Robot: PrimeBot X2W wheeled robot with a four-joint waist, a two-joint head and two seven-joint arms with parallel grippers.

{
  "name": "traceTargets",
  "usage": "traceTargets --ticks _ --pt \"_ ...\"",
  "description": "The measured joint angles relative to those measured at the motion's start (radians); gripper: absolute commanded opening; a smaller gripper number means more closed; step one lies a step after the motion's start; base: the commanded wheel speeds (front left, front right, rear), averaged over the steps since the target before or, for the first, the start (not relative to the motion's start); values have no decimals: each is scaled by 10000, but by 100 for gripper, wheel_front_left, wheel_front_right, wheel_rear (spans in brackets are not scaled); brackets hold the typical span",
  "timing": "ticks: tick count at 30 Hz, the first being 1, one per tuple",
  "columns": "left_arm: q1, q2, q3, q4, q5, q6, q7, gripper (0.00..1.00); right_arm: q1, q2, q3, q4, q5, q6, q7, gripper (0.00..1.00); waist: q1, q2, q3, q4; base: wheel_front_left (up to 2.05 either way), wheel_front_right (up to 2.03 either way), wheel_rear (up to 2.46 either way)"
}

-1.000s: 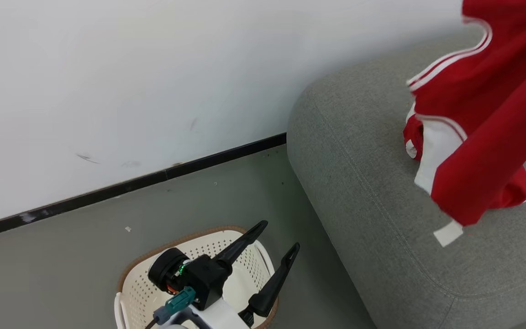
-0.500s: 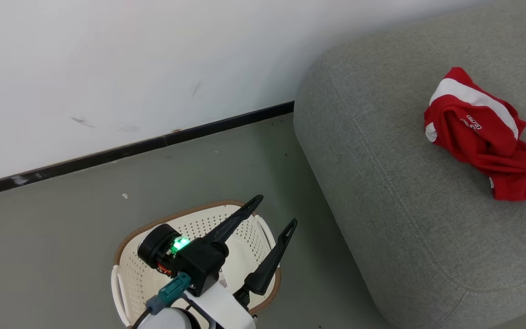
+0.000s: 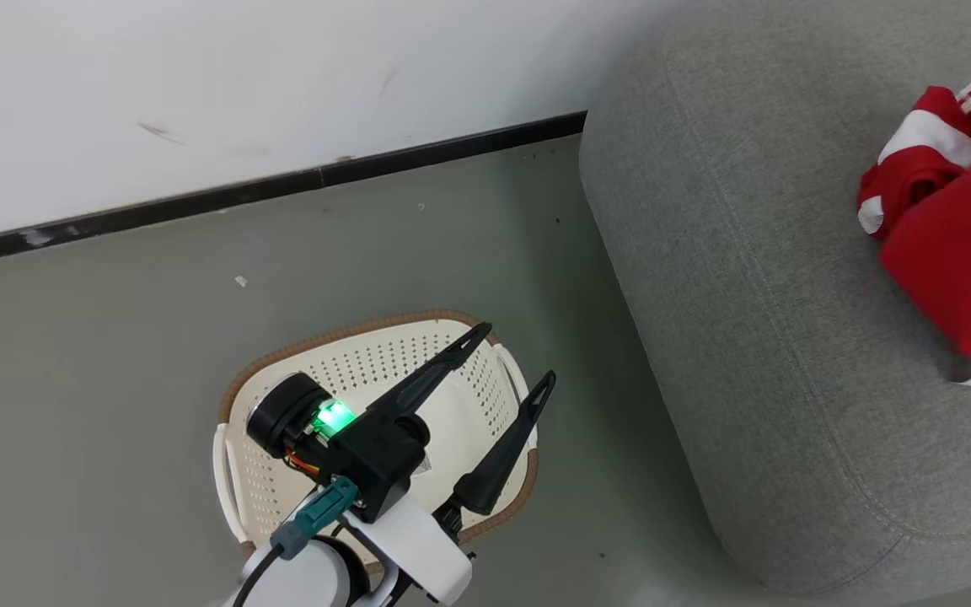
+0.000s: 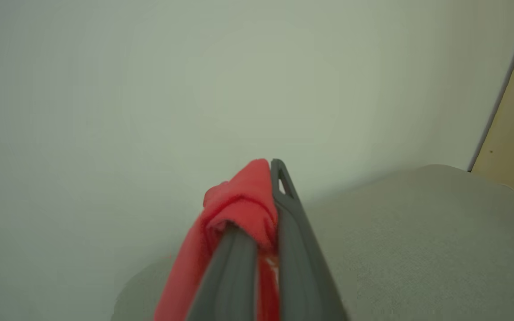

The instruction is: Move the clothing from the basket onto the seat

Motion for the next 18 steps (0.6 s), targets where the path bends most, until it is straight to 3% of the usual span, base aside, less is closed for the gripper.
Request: traceTargets --ticks 11,18 --pt "-452 75 -50 -201 142 -19 295 100 1582 1005 357 1701 -491 0 -623 0 0 0 877 369 0 0 0" --pt "-781 84 -94 -222 176 -188 328 100 1970 1099 316 2334 -826 0 -1051 0 0 -1 1308 497 0 0 0"
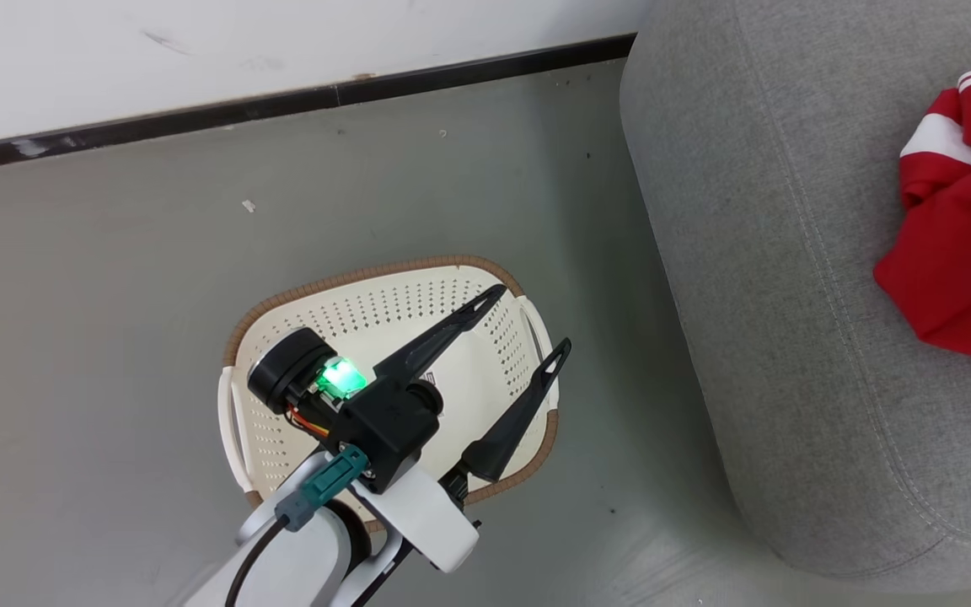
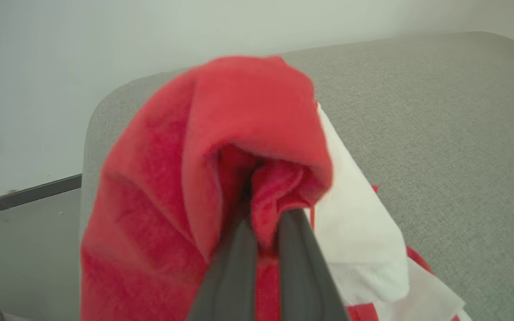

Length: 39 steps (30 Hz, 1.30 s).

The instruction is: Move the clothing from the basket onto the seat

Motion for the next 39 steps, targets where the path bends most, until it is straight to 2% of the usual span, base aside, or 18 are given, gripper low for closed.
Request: traceTargets --ticks 5,11,12,15,17,18,19,20,25,33,39 --pt "-119 17 12 4 4 -38 0 100 4 42 -23 196 -146 0 -211 0 0 0 218 21 0 0 0" --pt "-120 31 96 107 -17 -167 -113 100 -3 407 33 336 -199 0 -462 0 0 0 187 -124 0 0 0" --pt "-120 25 148 136 -17 -167 -115 100 1 370 27 339 -211 0 -477 6 0 1 168 -142 0 0 0" --pt "-120 38 297 288 -10 -119 -205 100 7 286 17 337 -282 0 -514 40 0 0 95 -201 0 0 0" --pt "-120 84 362 372 -10 -86 -230 100 66 286 25 336 -284 0 -556 49 0 0 36 -241 0 0 0" --pt "-119 88 380 410 -10 -82 -234 100 144 284 31 328 -286 0 -556 73 0 1 4 -265 0 0 0" --pt "-119 92 393 447 -10 -81 -236 100 221 286 38 326 -288 0 -556 91 0 0 -30 -288 0 0 0" --pt "-117 98 414 489 -12 -75 -247 100 303 284 40 322 -290 0 -558 100 0 0 -65 -313 0 0 0" --pt "-26 90 663 700 -196 109 -380 100 525 249 140 61 -395 0 -566 100 0 0 -284 -477 0 0 0" --pt "174 38 1028 844 -468 355 -648 100 971 242 209 -1302 -500 0 -568 100 0 1 -630 -684 0 0 0" --pt "474 61 1496 1081 -569 679 -911 100 1611 600 360 -2171 -516 0 -568 100 0 1 -939 -781 0 0 0"
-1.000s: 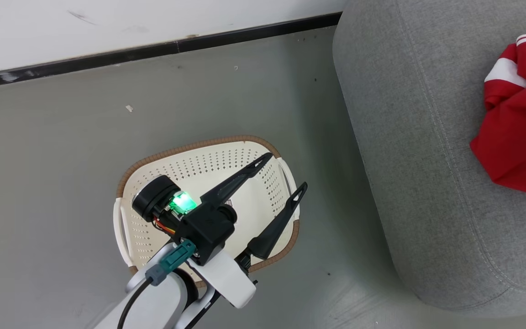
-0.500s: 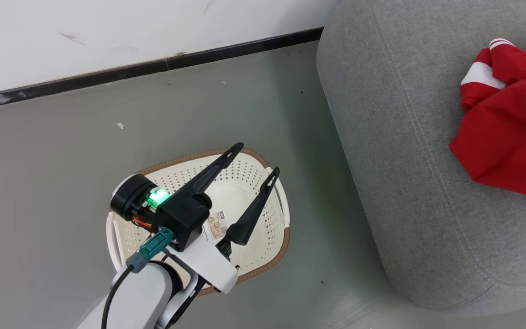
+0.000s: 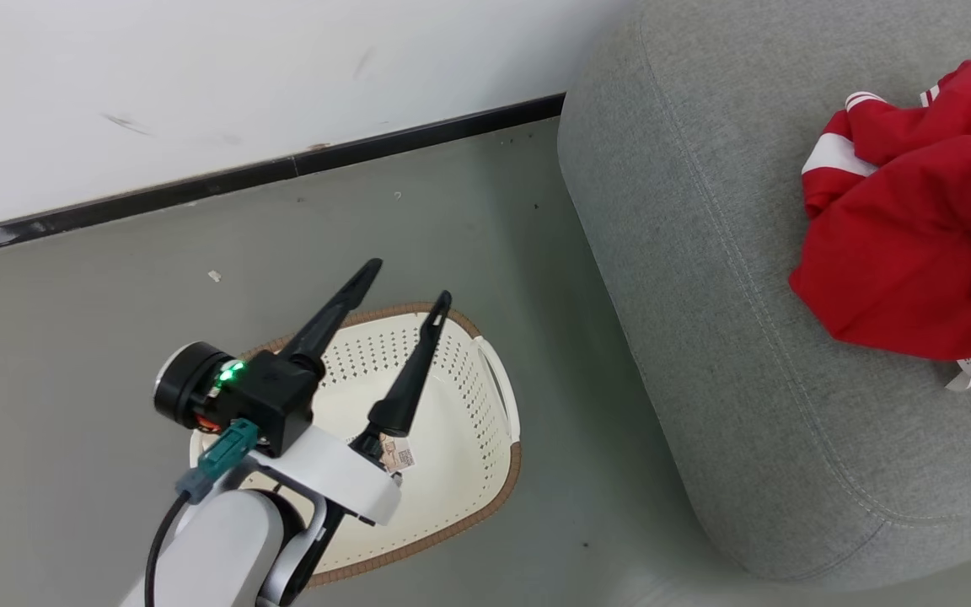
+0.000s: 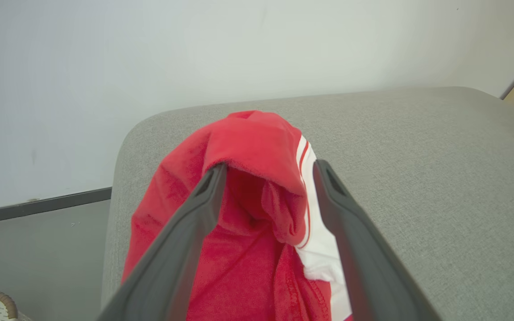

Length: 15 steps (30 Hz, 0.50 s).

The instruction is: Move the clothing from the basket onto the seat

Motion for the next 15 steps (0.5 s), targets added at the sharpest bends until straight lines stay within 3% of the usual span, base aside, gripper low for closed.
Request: traceTargets --ticks 15 --pt "918 150 1147 594 -313 805 -734 100 945 734 683 -1923 25 0 -33 100 0 0 -762 75 0 0 0"
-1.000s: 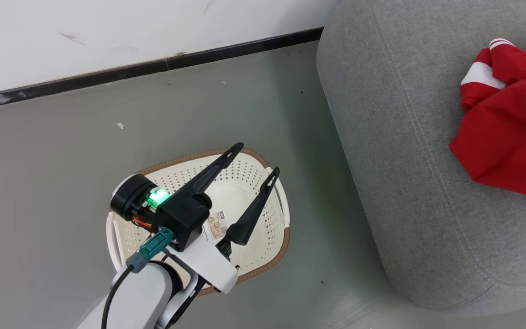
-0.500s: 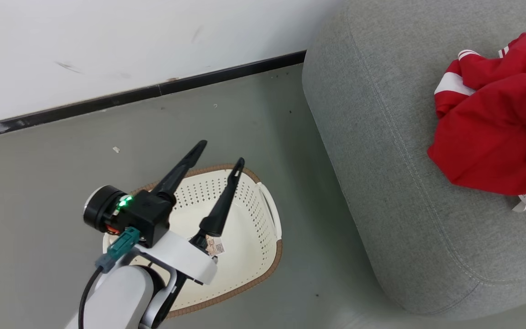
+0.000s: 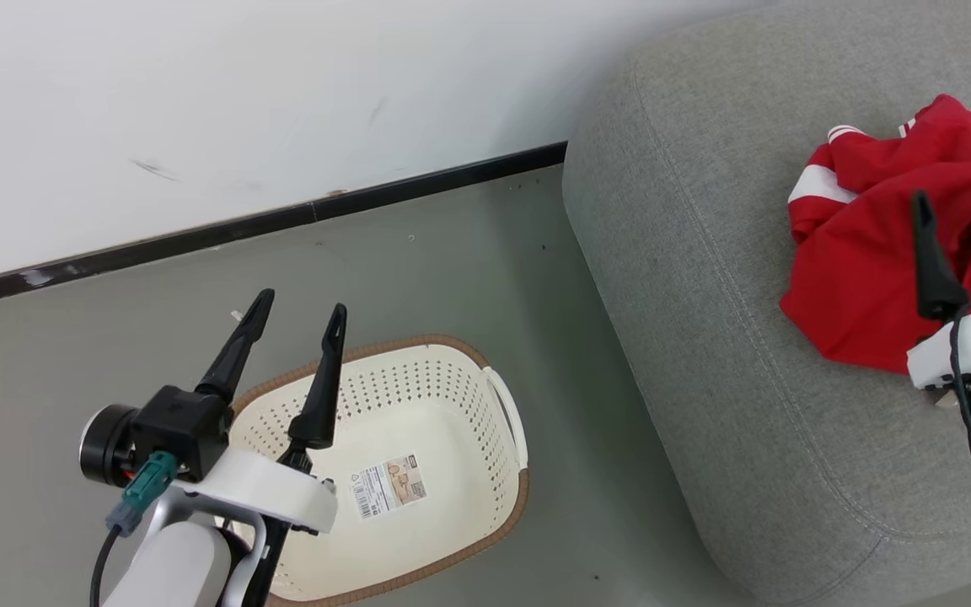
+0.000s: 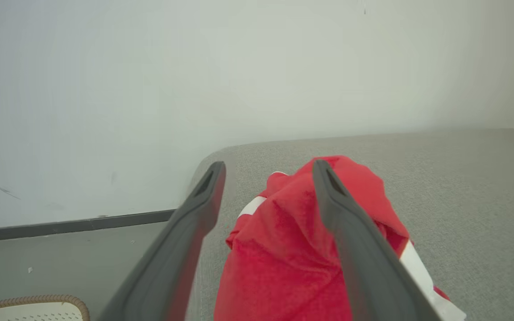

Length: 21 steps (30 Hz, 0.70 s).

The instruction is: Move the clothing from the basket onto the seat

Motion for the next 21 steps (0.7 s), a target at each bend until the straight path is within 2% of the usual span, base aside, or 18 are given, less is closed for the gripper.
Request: traceTargets --ticks 12,21 --pt "901 -96 811 403 -360 579 -479 100 515 815 1327 -1185 12 0 -15 100 0 0 -653 412 0 0 0" --pt "1516 -107 1425 671 -449 1045 -662 100 933 1379 1670 -1613 10 0 -38 100 0 0 -1138 832 0 0 0"
